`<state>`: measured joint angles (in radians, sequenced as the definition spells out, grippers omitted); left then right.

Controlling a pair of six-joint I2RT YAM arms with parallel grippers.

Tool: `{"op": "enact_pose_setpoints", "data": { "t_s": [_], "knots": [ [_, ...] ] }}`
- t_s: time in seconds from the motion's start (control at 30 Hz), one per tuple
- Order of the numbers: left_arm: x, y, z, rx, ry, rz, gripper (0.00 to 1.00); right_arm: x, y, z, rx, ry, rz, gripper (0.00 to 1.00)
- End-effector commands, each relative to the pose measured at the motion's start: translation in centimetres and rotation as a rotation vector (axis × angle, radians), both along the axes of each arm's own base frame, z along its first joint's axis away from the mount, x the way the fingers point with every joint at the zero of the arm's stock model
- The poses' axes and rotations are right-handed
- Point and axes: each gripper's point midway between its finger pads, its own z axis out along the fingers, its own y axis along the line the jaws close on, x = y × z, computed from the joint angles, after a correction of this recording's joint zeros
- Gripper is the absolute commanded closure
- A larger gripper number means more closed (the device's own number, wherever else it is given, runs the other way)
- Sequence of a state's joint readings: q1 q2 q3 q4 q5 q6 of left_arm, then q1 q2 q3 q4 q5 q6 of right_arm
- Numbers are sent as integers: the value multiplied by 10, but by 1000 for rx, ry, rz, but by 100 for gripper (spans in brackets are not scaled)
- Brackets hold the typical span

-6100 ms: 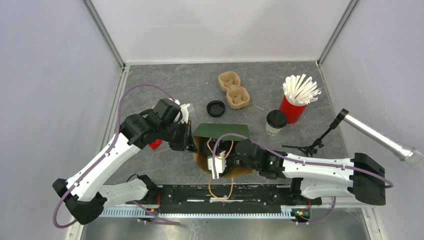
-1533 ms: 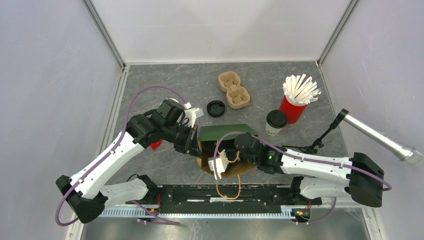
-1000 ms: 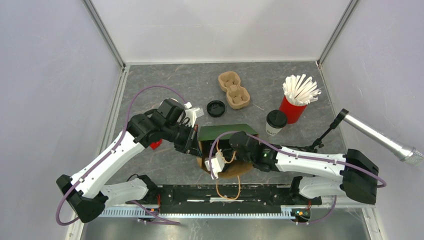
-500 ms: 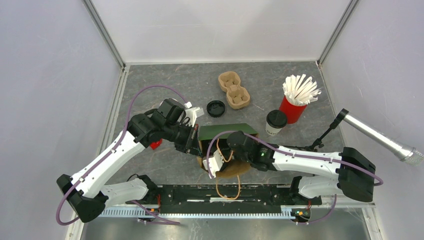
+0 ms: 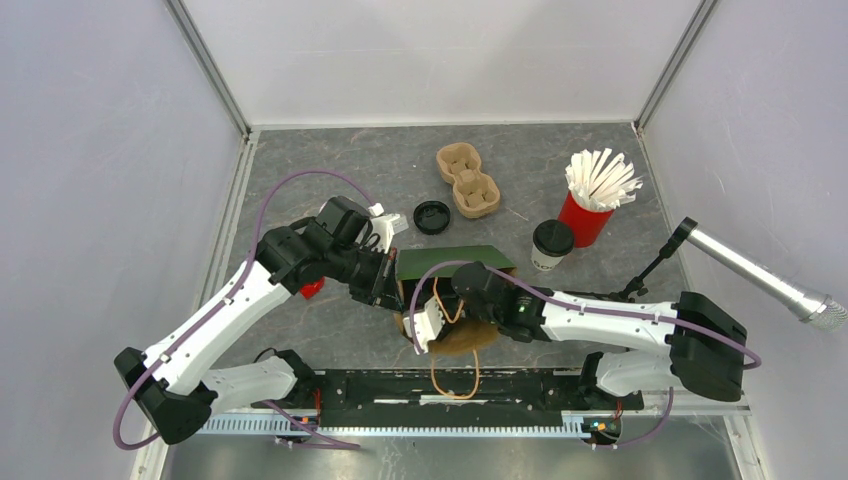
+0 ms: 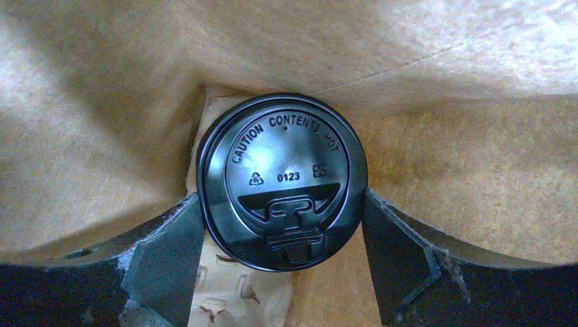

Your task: Pack the takeout coffee

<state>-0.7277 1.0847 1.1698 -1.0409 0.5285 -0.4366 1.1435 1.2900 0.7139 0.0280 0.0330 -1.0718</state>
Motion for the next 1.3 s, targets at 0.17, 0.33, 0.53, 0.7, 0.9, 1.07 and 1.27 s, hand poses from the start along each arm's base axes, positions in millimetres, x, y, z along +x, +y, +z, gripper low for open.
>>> {"op": "enact_pose_setpoints", "data": {
  "t_s": [0.17,0.33,0.53,0.7,0.9,1.07,1.27],
  "knots": [
    [-7,-7,17,-75,-7,-54,98,7,-2,5,14,20,-61,28],
    [-6,-7,17,-71,-6,-42,98,6,1,27,74,10,-53,19],
    [-6,-5,15,-55,-6,-35,98,3,-3,26,56,17,-45,9],
    [-6,-3,15,-46,-7,-33,98,2,1,37,74,12,-32,5],
    [-6,-3,14,-38,1,-36,98,-3,4,44,86,23,-3,2],
    [-6,-3,13,-34,3,-36,98,-3,3,46,78,29,-4,2],
    [-4,-4,18,-29,-2,-36,98,-4,1,50,73,45,-12,3]
  ]
}}
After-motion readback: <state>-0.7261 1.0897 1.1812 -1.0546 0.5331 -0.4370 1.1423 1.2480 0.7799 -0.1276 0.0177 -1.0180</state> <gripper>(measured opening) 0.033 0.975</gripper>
